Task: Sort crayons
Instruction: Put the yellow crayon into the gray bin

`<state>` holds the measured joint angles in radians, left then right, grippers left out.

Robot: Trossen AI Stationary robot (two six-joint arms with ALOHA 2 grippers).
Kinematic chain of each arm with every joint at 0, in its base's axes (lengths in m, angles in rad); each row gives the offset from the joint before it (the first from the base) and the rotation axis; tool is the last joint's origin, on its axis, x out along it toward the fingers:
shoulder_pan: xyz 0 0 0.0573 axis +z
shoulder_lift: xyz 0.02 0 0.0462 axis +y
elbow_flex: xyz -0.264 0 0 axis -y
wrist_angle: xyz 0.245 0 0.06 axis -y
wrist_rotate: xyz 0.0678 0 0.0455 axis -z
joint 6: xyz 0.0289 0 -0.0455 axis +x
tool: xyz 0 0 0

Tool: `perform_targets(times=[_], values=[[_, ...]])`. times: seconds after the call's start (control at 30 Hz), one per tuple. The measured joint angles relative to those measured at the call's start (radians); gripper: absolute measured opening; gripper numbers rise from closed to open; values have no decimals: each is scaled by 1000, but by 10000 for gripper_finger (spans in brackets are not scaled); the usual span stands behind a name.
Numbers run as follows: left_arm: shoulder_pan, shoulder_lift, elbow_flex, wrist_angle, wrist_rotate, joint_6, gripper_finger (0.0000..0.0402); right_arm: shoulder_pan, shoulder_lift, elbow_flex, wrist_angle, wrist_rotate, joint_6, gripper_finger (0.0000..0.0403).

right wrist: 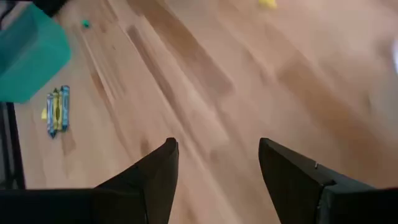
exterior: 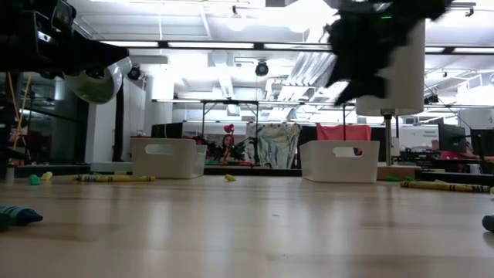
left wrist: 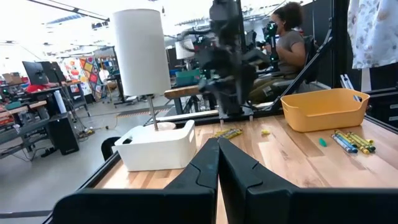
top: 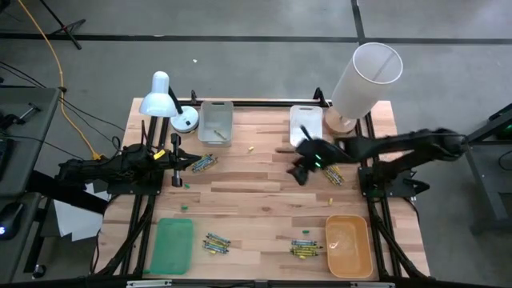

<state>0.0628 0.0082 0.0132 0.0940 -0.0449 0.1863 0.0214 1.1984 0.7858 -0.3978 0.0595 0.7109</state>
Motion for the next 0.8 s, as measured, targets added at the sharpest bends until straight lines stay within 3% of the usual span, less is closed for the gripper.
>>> perform_targets(times=[0.13, 0.27, 0.8], values=[[0, 0, 0, 0, 0, 0, 0, 125, -110, -87, -30, 114, 187, 215], [0, 0, 0, 0, 0, 0, 0, 185, -127, -107, -27, 176, 224, 215], [0, 0, 0, 0, 0, 0, 0, 195, -127, -107, 1, 167, 182, 215]])
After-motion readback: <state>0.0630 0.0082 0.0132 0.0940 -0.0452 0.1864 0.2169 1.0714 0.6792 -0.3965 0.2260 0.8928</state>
